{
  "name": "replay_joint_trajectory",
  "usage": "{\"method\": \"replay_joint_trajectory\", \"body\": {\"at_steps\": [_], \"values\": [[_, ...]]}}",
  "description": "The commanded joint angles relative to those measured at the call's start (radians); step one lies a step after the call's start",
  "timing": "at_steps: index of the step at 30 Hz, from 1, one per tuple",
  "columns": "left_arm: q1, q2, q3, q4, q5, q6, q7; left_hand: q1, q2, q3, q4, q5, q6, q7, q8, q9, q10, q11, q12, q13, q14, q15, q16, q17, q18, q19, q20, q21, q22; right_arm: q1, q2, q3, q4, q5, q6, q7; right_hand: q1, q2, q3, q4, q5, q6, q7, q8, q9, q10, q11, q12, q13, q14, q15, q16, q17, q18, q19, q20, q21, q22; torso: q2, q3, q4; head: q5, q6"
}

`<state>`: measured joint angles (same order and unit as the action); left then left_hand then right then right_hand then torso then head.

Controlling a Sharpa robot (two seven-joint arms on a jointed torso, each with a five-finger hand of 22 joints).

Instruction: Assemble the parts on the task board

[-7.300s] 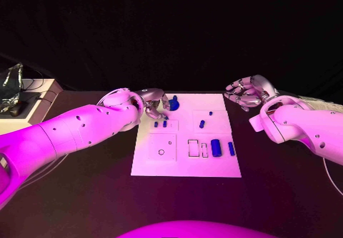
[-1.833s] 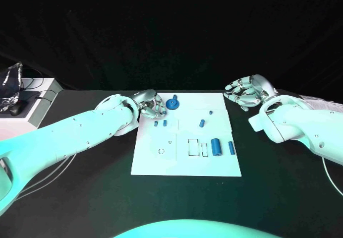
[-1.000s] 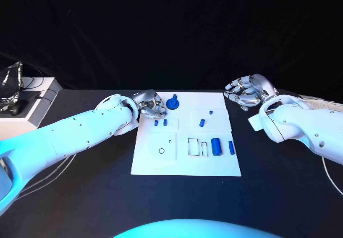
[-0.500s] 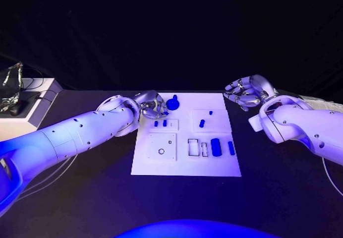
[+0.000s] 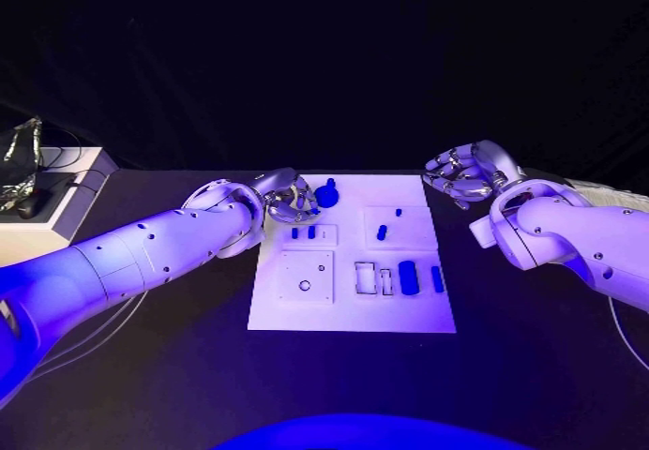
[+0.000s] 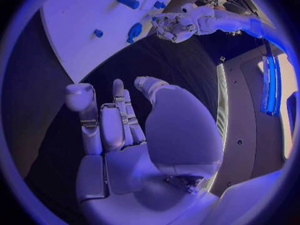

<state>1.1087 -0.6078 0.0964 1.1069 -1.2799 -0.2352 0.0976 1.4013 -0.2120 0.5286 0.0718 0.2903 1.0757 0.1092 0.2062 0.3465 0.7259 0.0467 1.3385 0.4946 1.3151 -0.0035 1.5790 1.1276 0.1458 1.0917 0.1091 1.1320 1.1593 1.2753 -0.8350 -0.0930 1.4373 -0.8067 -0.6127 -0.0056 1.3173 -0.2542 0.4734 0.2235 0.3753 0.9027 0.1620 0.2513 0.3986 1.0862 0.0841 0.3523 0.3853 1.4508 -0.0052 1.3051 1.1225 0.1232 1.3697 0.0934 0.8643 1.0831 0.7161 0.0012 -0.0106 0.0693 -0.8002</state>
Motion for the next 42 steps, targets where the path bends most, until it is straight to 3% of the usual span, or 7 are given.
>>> {"method": "replay_joint_trajectory", "body": {"at_steps": [1,42], "values": [[0.0,0.002,0.001,-0.003,0.012,0.018,0.0,0.007,0.004,0.005,-0.002,-0.003,-0.003,0.006,-0.004,0.001,0.009,-0.001,-0.005,-0.001,0.002,0.001,0.0,-0.001,-0.007,0.005,-0.003,0.005,-0.001,-0.001,0.0,0.0,0.0,-0.003,0.003,0.013,-0.013,-0.001,0.003,-0.005,0.004,0.004,0.0,0.004,0.001,0.004,-0.002,-0.006,-0.001,-0.002,0.004,-0.004,-0.001,0.003,0.004,0.003,-0.003,0.001,0.0,0.0001,-0.0004,0.001,-0.002],[-0.001,0.006,0.001,-0.02,-0.026,0.052,-0.022,0.006,0.002,0.006,-0.002,-0.005,-0.003,0.007,-0.005,0.002,0.009,0.0,-0.005,-0.001,0.001,0.001,0.0,-0.004,-0.008,0.009,-0.003,0.009,0.003,-0.002,0.001,0.0,0.0,-0.002,0.004,0.014,-0.014,-0.001,0.003,-0.007,0.004,0.005,0.0,0.004,0.002,0.007,-0.002,-0.007,-0.004,-0.002,0.004,-0.005,-0.002,0.004,0.004,0.003,-0.004,0.001,0.0,-0.0006,-0.0001,0.003,-0.004]]}}
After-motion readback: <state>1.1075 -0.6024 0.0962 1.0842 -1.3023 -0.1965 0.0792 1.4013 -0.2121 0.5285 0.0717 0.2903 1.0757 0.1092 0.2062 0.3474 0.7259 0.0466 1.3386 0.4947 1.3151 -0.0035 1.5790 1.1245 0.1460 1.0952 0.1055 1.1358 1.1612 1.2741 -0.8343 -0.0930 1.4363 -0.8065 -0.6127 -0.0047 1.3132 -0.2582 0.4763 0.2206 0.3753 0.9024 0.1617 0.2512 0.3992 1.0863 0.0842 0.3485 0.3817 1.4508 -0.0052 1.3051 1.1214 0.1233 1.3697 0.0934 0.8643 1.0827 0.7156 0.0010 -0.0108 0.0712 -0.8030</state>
